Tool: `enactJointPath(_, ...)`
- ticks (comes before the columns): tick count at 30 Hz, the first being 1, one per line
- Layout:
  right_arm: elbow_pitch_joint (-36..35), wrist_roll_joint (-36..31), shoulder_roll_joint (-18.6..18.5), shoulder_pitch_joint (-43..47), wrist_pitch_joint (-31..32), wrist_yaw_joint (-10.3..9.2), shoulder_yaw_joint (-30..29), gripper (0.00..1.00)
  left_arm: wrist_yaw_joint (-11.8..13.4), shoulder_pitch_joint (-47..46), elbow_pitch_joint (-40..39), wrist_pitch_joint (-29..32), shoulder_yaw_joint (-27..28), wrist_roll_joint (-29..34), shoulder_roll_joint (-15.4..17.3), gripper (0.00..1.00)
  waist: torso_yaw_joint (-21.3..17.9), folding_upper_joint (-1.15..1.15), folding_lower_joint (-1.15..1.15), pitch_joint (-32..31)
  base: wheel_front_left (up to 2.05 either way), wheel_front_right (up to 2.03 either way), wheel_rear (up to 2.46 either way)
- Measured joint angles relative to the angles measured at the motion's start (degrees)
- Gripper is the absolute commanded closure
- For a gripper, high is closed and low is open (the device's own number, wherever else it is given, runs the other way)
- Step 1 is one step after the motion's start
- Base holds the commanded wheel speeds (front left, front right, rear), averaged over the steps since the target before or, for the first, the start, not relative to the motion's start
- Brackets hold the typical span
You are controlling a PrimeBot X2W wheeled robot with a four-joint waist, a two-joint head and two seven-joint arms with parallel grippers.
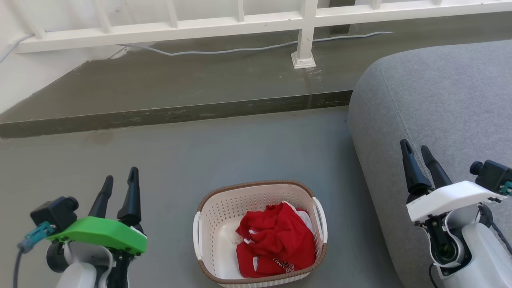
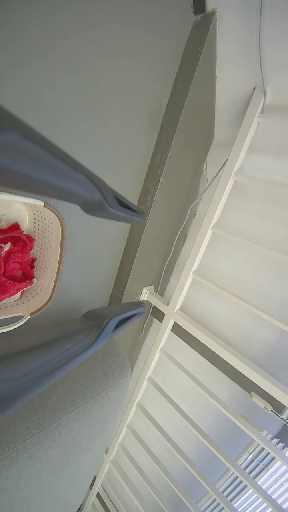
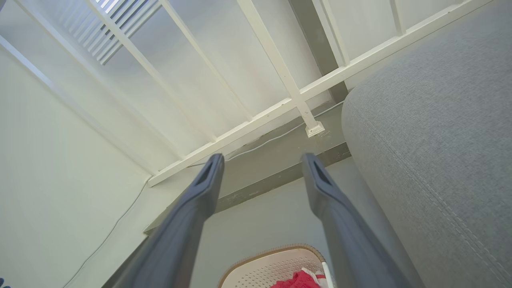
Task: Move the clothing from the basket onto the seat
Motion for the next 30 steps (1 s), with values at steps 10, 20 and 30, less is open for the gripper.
enactJointPath(10, 0.7, -7.9, -0.6, 0.0, -1.9, -0.99, 2.9, 0.00, 1.8, 0.0, 0.0, -2.0, -2.1, 7.6, 0.1, 0.00, 0.0, 0.00, 0.00, 0.2, 0.00, 0.00, 0.00)
enactJointPath(20, 1.1, -13.9, -0.6, -0.1, -4.0, -1.58, 4.6, 0.00, 3.0, 0.0, 0.5, -4.2, -4.5, 14.8, 0.1, 0.00, -0.1, 0.00, 0.00, 0.2, 0.00, 0.00, 0.00)
enactJointPath(30, 1.7, -20.4, -0.6, -0.1, -5.9, -2.13, 6.1, 0.00, 4.0, 0.0, 2.1, -6.0, -6.0, 21.4, 0.1, 0.00, -0.1, 0.00, 0.00, 0.2, 0.00, 0.00, 0.00)
